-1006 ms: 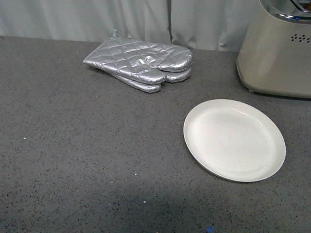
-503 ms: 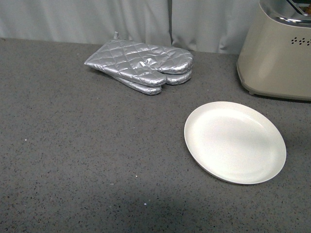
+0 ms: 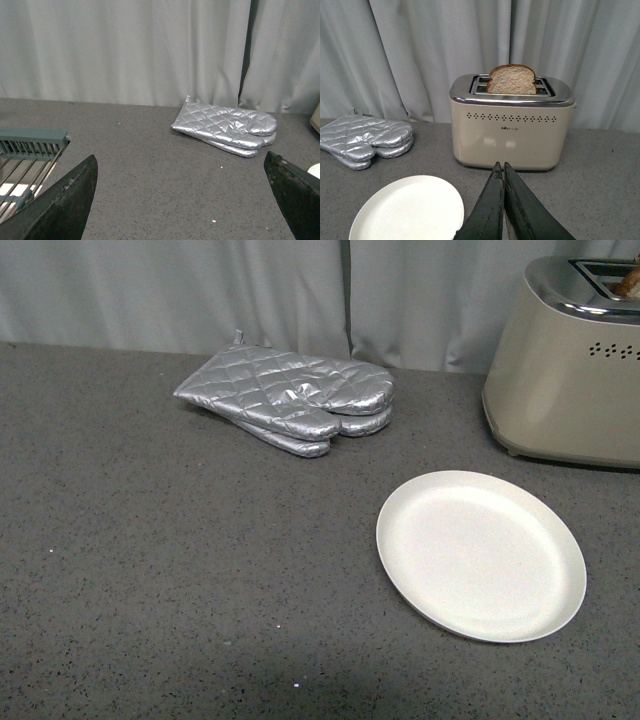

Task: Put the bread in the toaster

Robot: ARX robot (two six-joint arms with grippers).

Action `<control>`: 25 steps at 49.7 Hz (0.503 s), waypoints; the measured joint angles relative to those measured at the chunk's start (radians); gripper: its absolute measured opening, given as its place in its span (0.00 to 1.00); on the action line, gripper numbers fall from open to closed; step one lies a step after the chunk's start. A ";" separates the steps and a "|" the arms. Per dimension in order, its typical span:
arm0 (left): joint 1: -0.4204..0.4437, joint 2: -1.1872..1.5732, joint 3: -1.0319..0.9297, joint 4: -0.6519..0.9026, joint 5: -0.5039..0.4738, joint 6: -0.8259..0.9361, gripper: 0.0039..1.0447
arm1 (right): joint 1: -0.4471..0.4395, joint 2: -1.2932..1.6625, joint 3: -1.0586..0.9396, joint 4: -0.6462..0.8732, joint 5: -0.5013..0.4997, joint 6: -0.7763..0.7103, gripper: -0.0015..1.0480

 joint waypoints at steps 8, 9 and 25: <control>0.000 0.000 0.000 0.000 0.000 0.000 0.94 | 0.000 -0.002 0.000 0.000 0.000 0.000 0.01; 0.000 0.000 0.000 0.000 0.000 0.000 0.94 | 0.000 -0.002 0.000 0.000 0.000 0.000 0.01; 0.000 0.000 0.000 0.000 0.000 0.000 0.94 | 0.000 -0.002 0.000 -0.001 0.000 0.000 0.41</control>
